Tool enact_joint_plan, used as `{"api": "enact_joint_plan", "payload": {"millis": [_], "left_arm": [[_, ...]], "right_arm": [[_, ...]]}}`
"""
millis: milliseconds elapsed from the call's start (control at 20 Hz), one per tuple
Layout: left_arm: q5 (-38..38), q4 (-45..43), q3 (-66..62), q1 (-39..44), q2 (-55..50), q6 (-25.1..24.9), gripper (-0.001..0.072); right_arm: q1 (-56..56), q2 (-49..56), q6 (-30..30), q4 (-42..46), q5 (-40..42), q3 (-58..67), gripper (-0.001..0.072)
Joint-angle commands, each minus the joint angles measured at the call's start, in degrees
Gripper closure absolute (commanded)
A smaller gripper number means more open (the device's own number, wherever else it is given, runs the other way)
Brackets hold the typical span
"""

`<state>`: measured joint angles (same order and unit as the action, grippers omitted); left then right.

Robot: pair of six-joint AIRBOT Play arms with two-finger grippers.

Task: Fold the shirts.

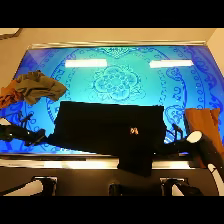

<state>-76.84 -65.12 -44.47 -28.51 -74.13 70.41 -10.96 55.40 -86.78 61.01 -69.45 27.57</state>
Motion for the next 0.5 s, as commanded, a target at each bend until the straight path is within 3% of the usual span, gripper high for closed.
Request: {"api": "enact_joint_plan", "payload": {"millis": [0,200,450], "left_arm": [[-1.8,6.5,-5.1,0.1,4.7,-0.7,0.0685],[2.1,9.7,-14.3,4.0,1.3,2.6,0.0685],[4.9,9.7,-29.8,9.0,-12.2,8.9,0.0684]], "right_arm": [[0.1,-1.5,-2.5,-0.2,-7.3,10.8,0.0678],[0.1,7.3,-2.8,0.2,-0.6,23.1,0.0678],[0.1,22.6,-0.9,-5.0,9.3,37.3,0.0678]]}}
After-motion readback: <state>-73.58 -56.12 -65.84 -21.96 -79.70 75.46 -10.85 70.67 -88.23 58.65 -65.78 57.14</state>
